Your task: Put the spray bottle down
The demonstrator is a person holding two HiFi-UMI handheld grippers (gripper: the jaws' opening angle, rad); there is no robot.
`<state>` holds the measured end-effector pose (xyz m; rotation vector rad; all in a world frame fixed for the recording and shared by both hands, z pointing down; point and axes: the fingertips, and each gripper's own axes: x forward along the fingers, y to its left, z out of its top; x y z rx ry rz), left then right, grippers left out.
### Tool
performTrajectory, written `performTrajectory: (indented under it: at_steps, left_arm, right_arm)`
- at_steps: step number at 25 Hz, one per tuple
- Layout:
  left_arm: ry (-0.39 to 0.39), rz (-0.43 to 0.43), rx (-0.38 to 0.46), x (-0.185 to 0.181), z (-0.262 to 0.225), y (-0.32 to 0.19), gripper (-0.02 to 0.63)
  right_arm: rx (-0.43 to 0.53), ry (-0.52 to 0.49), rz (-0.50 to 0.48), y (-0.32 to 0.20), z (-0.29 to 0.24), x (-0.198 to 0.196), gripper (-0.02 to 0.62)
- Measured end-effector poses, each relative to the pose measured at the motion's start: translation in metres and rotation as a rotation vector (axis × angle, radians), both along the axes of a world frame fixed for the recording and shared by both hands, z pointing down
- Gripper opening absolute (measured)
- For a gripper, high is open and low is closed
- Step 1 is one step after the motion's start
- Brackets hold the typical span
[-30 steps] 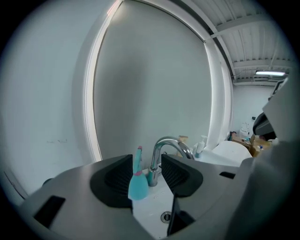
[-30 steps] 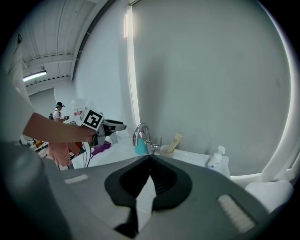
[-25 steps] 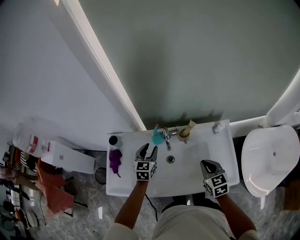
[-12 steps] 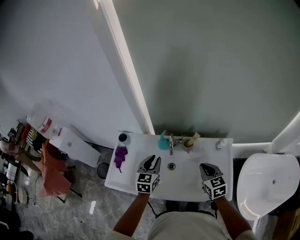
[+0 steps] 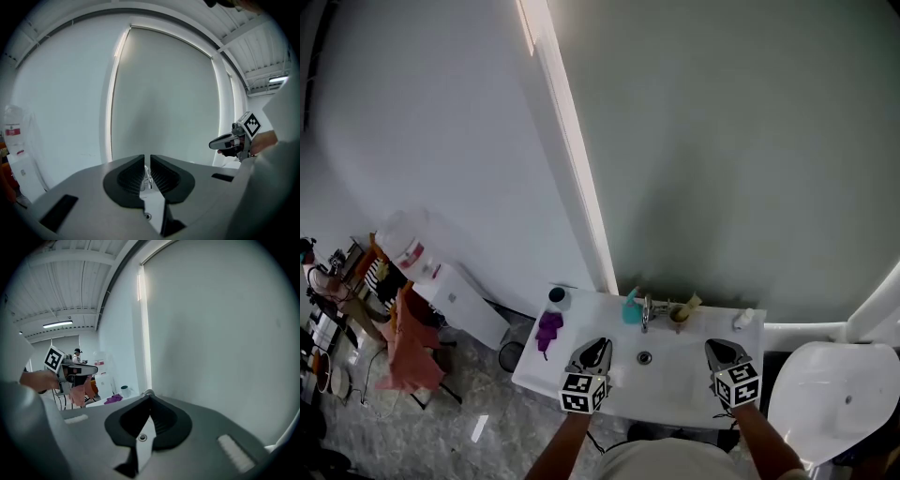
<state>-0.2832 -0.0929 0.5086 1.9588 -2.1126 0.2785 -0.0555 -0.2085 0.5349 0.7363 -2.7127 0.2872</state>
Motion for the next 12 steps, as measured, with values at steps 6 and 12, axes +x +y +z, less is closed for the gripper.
performTrajectory:
  at_steps: [6,12]
  left_arm:
    - [-0.016,-0.043,0.034,-0.001,-0.014,0.015,0.034]
    - [-0.050,-0.088,0.068,-0.007,-0.029,0.026,0.022]
  right_arm:
    - [0.031,-0.008,0.007,-0.009,-0.008,0.009,0.011]
    - [0.092,-0.014,0.013,-0.017,-0.027,0.016,0.011]
